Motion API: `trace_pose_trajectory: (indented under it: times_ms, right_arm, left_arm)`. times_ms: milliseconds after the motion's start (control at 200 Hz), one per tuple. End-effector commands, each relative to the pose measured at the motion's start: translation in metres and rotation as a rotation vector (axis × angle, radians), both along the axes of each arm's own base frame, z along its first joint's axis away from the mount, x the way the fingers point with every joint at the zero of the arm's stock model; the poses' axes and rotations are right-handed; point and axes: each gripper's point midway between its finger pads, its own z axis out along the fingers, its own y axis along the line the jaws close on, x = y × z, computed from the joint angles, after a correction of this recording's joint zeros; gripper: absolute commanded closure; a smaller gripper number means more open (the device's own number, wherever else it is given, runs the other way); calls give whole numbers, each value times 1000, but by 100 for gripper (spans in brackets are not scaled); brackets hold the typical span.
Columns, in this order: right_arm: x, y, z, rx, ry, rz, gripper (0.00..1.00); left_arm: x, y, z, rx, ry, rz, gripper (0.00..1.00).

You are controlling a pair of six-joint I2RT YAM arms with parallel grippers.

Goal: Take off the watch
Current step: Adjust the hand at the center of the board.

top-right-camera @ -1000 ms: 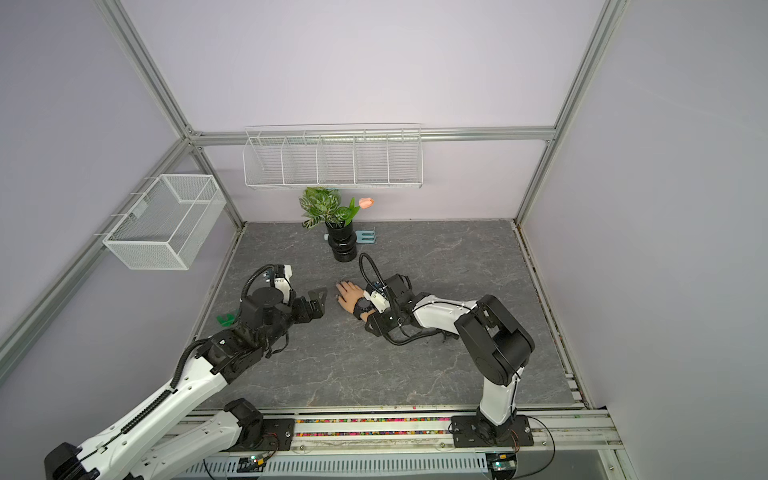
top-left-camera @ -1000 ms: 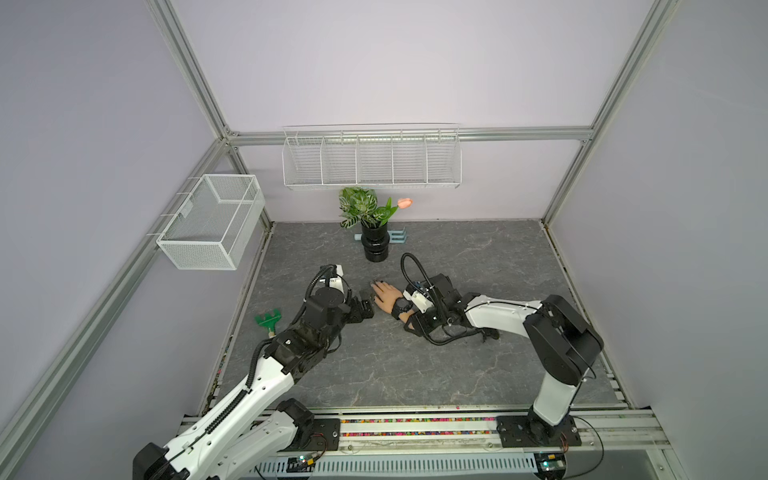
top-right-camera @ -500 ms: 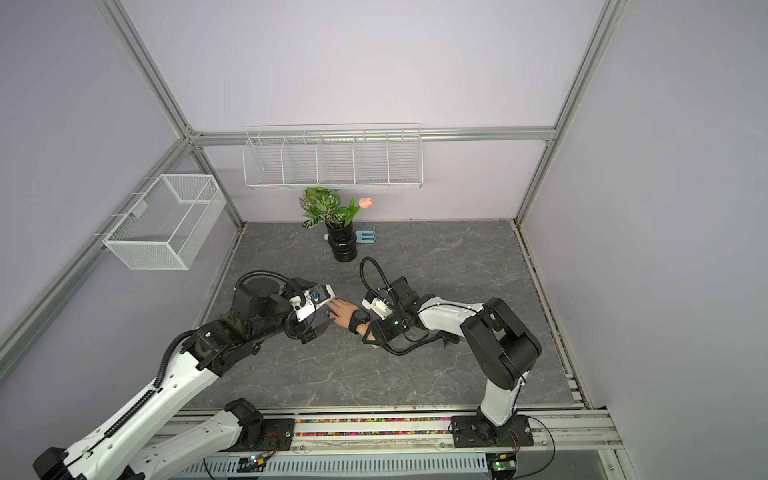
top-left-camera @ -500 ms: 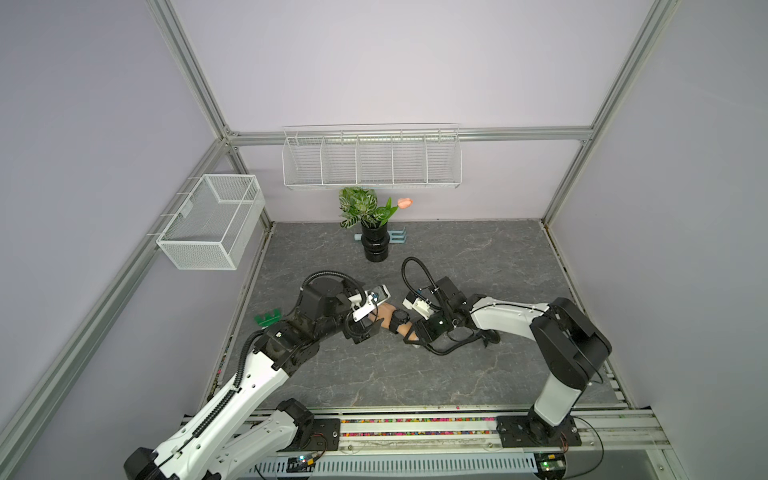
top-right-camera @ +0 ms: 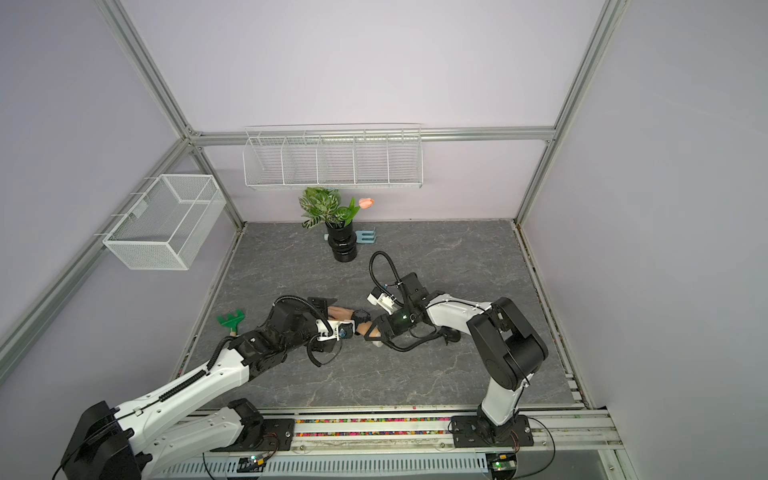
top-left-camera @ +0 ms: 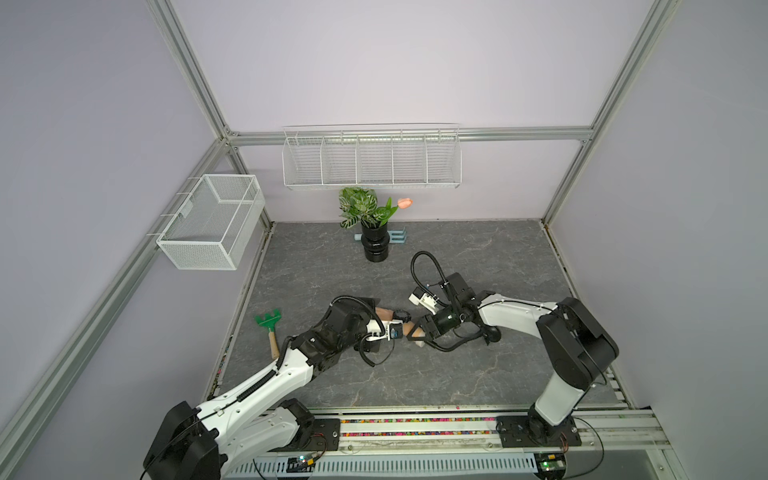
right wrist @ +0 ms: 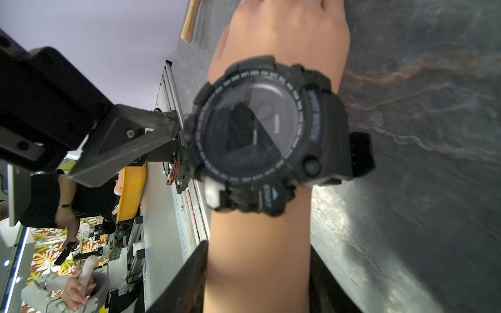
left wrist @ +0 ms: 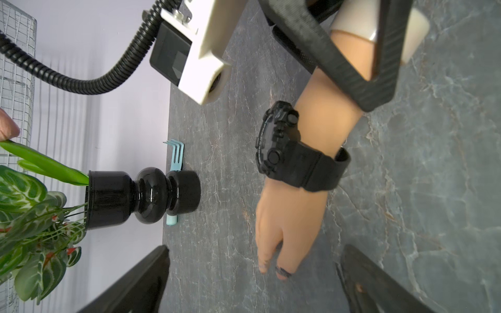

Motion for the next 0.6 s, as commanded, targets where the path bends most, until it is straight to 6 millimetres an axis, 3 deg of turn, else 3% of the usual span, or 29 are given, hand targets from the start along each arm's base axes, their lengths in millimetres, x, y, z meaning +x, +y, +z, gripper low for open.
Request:
trace_pose_trajectory:
  times_ms: [0,285,350,435,595]
  right_arm:
    - [0,5,30,112,-19,30,82]
    - [9,2,32,125,-4,-3,89]
    - [8,1,32,126,0,-2,89]
    - [9,1,30,121,-1,-6,89]
    - [10,1,24,105,8,-13,89]
  left_arm:
    - [8,-7,-6,90,-102,-58,0]
    - [-10,1,-39,263,-79,-135,2]
    - [-5,-2,-42,254,-95,-120,4]
    - [5,-9,-39,211,-115,-78,18]
    - [18,-18,-53,236,-95,-65,22]
